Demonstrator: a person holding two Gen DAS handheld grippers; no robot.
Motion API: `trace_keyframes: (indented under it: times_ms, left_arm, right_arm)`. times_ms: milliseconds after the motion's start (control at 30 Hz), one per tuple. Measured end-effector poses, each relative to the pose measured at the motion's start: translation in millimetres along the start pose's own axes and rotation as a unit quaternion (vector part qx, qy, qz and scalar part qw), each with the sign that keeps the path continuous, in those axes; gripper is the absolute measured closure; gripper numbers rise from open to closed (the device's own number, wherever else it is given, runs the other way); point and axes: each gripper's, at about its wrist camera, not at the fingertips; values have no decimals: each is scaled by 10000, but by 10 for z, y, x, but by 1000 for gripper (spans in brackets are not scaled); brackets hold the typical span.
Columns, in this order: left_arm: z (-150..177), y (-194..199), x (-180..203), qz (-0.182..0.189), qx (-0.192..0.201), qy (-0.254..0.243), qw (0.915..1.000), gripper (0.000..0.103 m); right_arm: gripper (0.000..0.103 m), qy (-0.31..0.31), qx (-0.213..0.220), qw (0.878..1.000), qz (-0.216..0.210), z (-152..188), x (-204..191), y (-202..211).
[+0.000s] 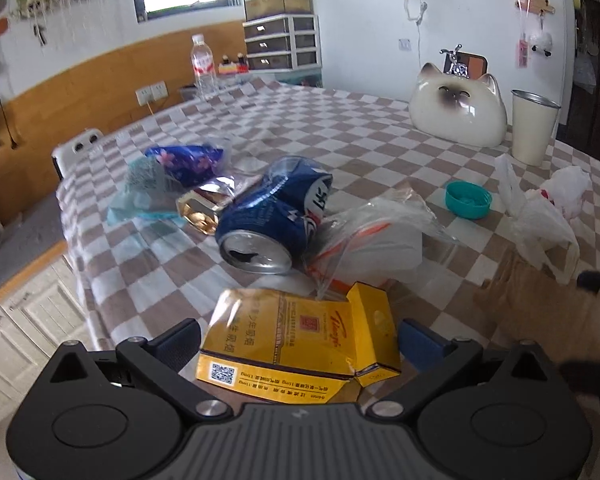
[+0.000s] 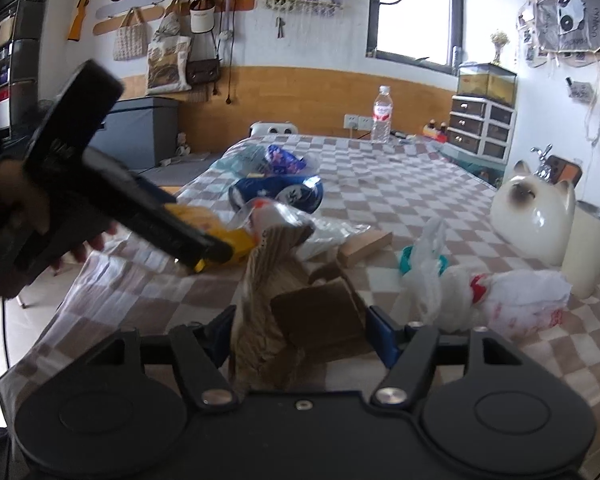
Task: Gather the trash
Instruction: 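Grasp the brown cardboard with the right tool while the left tool grasps the yellow box, then carry the yellow box and cardboard with both tools over the wastebasket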
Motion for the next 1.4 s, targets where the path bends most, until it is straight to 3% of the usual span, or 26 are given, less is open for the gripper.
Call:
trace_keyframes:
  times_ms: [200, 367, 667, 733, 867, 967, 1000, 1033, 1133, 1267, 1367, 1400]
  left_arm:
    - [8, -60, 78, -23, -101, 30, 9999, 0]
    - [5, -35, 22, -44, -88, 367, 9993, 5]
    - [135, 277, -42, -253, 107, 850, 9960, 8]
    - [173, 408, -29, -294, 200, 900, 9953, 8]
    - [249, 658, -5, -314, 416, 932, 9943, 8]
    - [329, 767, 24, -290, 474, 931, 9941, 8]
    - [360, 786, 33, -274, 464, 934, 9942, 8]
    - [391, 802, 41, -256, 448, 940, 9942, 8]
    - [474, 836, 43, -229, 397, 1004, 9939, 8]
    - [548, 886, 33, -207, 393, 1098, 9930, 8]
    - [596, 930, 34, -207, 421, 1159, 9922, 8]
    - [602, 945, 35, -208, 429, 1174, 9919, 8]
  right_arm:
    - [25, -150, -116, 9998, 47, 12, -2, -105]
    - [26, -163, -172, 9997, 73, 18, -5, -128]
    - [37, -257, -69, 9995, 140, -44, -33, -25]
    - [53, -269, -20, 9995, 142, -60, -52, 10]
    - [49, -360, 11, 9990, 271, -82, -75, 54]
    - [32, -312, 84, 9988, 366, -46, -124, 84]
    - [18, -363, 100, 9983, 436, -25, -129, 86]
    - [13, -441, 113, 9976, 515, -9, -123, 87]
    - [12, -816, 18, 9955, 473, 28, -48, 69]
    - [12, -1427, -295, 9893, 5, 71, 75, -14]
    - [19, -1625, -341, 9860, -136, 78, 96, -54]
    - [26, -1646, -317, 9858, -111, 77, 88, -55]
Point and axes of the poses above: each gripper's, at about its wrist camera, not at the fingertips, and y roughly against the way its jaws point, x to its right, z to its underside, and after that the axes turned 5 degrees about -y, right-handed
